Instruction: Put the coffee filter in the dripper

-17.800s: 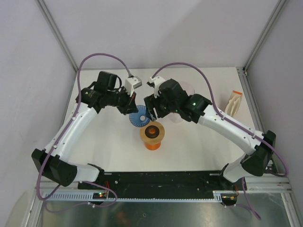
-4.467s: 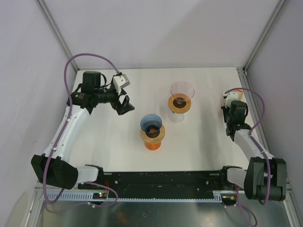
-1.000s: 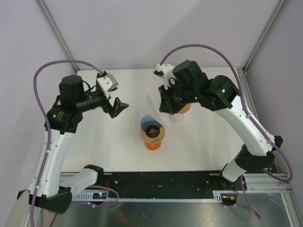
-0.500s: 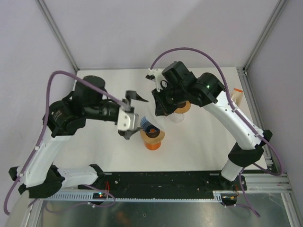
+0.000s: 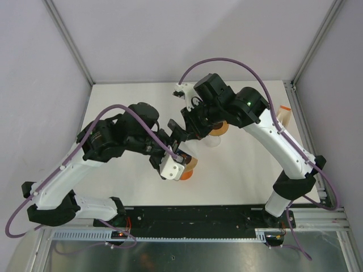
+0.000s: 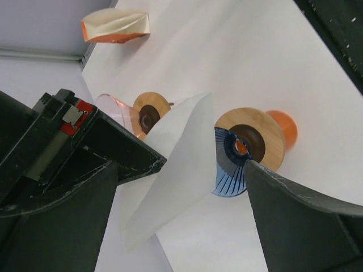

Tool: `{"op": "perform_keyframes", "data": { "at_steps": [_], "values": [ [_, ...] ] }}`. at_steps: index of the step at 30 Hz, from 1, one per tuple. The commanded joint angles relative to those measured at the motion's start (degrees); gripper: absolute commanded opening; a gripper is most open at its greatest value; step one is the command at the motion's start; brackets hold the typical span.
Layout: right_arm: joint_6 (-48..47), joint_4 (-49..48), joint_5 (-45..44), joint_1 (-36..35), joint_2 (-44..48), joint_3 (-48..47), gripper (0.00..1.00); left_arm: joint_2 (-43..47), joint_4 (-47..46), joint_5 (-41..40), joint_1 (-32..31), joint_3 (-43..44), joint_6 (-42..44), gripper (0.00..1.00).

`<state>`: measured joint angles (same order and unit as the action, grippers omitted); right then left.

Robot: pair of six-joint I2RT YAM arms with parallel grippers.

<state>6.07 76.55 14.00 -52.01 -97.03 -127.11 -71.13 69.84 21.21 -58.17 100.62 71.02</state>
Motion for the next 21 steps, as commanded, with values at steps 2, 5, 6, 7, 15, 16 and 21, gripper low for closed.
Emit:
{"op": "perform_keyframes", "data": {
  "at_steps": [2, 5, 6, 7, 15, 16, 21],
  "values": [
    [-1.82, 3.11, 1.68, -0.41, 1.16, -0.54, 0.0, -0.3, 0.1, -6.78, -0.45, -0.16, 1.84, 0.9],
    [-2.04, 2.61, 1.61, -0.53, 1.51, 0.45, 0.0, -0.96, 0.77, -9.34, -0.45, -0.46, 1.65, 0.8],
    [-2.12, 2.45, 1.49, -0.59, 1.64, 0.68, 0.0, -1.08, 1.54, -9.39, -0.45, -0.57, 1.79, 0.78],
    [-2.16, 2.32, 1.31, -0.57, 1.7, 0.83, 0.0, -1.14, 2.28, -9.41, -0.45, -0.72, 2.03, 0.77],
    [-2.16, 1.93, -0.01, -0.8, 1.94, 1.02, 0.0, -4.52, 6.61, -11.62, -0.45, 0.03, -1.28, 0.43],
    [-2.14, 2.15, -0.37, -0.85, 1.98, 1.05, 0.0, -4.75, 6.79, -11.8, -0.45, 0.15, -1.52, 0.41],
    [-2.22, 2.1, -1.52, -0.56, 2.65, 1.82, 0.0, -4.6, 7.05, -12.49, -0.45, -0.99, -1.53, 0.32]
  ]
}}
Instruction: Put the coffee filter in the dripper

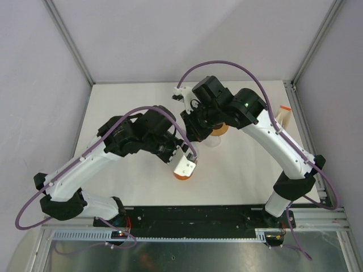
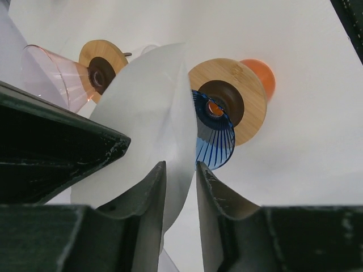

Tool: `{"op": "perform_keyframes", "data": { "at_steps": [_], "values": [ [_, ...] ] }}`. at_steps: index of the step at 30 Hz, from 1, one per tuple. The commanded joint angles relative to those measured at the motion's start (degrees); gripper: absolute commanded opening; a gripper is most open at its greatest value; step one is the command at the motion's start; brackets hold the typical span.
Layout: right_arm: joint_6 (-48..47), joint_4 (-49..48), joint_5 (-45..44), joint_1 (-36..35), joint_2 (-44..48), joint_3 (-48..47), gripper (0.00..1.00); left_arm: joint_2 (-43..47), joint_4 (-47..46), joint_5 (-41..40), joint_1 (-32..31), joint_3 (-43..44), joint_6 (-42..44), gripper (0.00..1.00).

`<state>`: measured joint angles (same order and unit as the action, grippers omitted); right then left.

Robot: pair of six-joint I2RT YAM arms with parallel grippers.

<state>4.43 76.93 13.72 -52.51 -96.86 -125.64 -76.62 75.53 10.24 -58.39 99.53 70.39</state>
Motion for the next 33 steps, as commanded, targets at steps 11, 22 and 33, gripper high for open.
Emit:
{"op": "perform_keyframes", "data": {
  "at_steps": [11, 22, 33],
  "values": [
    [-0.24, -0.57, -4.92, 3.1, 3.28, 1.53, 0.0, 1.51, -1.17, -4.6, -0.64, 0.71, -0.6, 0.0],
    [-0.1, -7.61, -16.9, 3.72, 7.32, 3.48, 0.06, 3.86, -1.31, 2.88, -0.63, -3.75, -4.19, 0.0],
    [-8.72, -26.5, 4.07, 7.9, 24.54, 21.44, 0.51, 4.09, -2.58, 13.67, 9.21, -2.06, -8.6, 0.0]
  ]
}}
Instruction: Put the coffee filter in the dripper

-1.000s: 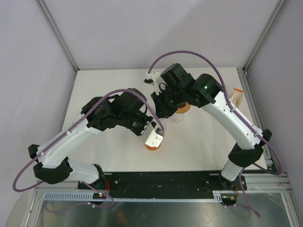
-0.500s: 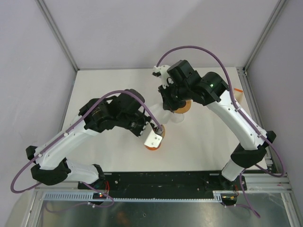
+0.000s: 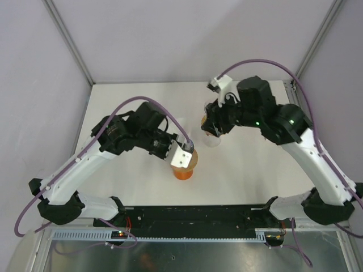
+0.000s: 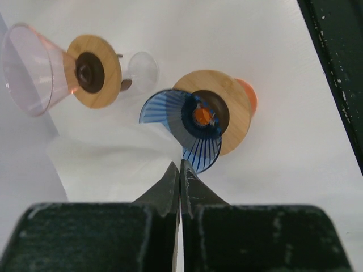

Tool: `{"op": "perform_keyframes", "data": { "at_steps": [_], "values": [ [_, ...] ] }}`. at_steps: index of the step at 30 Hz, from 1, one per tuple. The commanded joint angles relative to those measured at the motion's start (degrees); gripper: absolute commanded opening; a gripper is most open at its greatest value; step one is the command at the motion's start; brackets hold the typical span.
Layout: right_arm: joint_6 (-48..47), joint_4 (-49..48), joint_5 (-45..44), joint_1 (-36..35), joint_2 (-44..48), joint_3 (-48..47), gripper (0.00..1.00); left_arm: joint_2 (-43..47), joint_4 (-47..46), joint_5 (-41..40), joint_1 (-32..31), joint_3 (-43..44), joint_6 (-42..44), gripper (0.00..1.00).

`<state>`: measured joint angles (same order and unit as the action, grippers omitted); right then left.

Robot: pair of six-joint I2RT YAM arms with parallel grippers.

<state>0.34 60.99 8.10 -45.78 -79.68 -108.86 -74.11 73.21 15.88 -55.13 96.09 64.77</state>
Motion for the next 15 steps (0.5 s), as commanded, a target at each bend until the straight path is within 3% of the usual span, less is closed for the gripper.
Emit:
{"op": "perform_keyframes", "data": {
  "at_steps": [1, 8, 15],
  "values": [
    [-6.35, -12.27, 11.26, 1.46, 9.24, 6.39, 0.52, 1.32, -0.26, 9.74, 7.6, 1.5, -3.11, 0.0],
    [-15.53, -21.65, 21.5, 5.29, 18.75, 19.49, 0.59, -0.21, -0.28, 16.45, 11.24, -0.55, -2.29, 0.0],
    [-21.6, -22.05, 30.4, 7.42, 18.56, 21.87, 0.6, -1.06, 0.27, 13.29, 8.73, -1.18, 1.64, 0.0]
  ]
}}
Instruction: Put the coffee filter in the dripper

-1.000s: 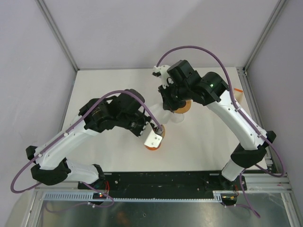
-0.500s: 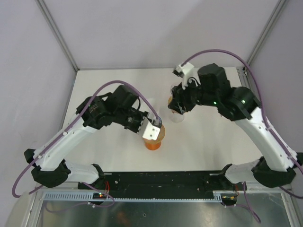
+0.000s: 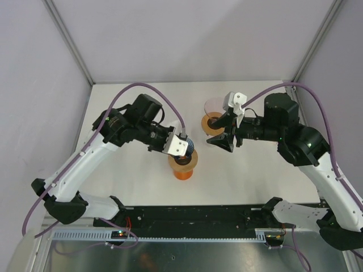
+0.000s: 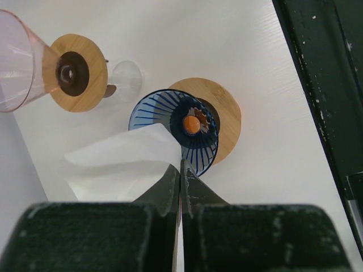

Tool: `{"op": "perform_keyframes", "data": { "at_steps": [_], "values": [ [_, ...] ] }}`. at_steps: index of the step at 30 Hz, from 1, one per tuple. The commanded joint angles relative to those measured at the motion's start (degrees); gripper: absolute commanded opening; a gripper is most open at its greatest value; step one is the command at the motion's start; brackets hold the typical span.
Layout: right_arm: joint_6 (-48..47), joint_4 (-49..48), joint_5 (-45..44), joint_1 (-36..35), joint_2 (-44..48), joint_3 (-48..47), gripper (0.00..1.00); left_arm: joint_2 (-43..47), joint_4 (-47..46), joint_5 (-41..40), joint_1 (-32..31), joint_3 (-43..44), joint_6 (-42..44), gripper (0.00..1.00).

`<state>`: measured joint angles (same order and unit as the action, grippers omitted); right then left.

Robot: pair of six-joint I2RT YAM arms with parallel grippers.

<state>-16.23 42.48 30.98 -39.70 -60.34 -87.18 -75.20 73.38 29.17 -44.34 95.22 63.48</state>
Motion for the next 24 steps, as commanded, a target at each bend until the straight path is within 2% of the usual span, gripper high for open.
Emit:
{"op": "perform_keyframes", "data": {
  "at_steps": [1, 5, 8, 12, 19, 24],
  "values": [
    [-4.07, -3.71, 8.7, 2.77, -1.56, -0.31, 0.61, 0.39, 0.66, -2.63, -3.3, -0.43, 4.92, 0.0],
    [0.36, -3.85, 9.53, 5.05, -6.03, -4.65, 0.59, 4.69, 1.68, -14.03, -10.8, -5.58, 14.26, 0.0],
    [2.05, -5.2, 5.31, 2.99, -8.09, -6.58, 0.58, 6.81, 1.74, -17.09, -12.61, -7.44, 19.39, 0.0],
    [6.75, -5.47, -0.6, 1.07, -11.5, -9.3, 0.58, 5.81, 1.82, -17.27, -12.86, -6.46, 19.15, 0.0],
    [4.03, -3.27, -4.73, -4.33, -13.75, -8.94, 0.59, 4.14, 1.76, -14.13, -12.55, -5.72, 15.42, 0.0],
    [5.81, -3.92, -4.95, -4.97, -16.85, -9.12, 0.46, 2.65, 1.34, -13.09, -11.84, -6.63, 15.57, 0.0]
  ]
}}
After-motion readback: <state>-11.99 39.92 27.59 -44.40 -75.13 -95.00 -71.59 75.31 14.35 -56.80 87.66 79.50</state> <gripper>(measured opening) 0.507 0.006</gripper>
